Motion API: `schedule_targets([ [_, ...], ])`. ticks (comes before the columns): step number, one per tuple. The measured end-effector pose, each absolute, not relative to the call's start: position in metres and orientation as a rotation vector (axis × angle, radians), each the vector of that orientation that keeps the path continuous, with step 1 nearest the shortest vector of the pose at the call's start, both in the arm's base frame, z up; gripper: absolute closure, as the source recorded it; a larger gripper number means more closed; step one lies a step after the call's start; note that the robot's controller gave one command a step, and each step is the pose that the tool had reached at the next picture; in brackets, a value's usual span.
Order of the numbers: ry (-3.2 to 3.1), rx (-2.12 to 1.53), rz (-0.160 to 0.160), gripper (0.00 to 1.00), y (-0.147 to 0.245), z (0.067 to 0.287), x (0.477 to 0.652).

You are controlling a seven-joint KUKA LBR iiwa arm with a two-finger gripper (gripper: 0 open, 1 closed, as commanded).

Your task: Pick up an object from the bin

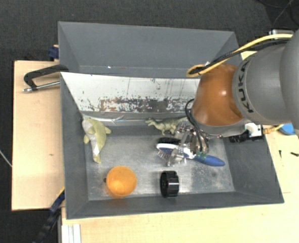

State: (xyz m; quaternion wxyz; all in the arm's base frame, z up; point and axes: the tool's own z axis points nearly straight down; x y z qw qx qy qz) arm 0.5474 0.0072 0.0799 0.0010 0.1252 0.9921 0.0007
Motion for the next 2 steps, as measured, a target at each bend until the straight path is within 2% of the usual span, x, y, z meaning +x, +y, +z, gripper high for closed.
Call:
schedule_targets([
  [1, 3.111, 0.391, 0.003, 1.0, 0.008, 0.109, 0.549],
  [2, 3.106, 0.388, 0.004, 1.0, 0.009, 0.176, 0.551],
])
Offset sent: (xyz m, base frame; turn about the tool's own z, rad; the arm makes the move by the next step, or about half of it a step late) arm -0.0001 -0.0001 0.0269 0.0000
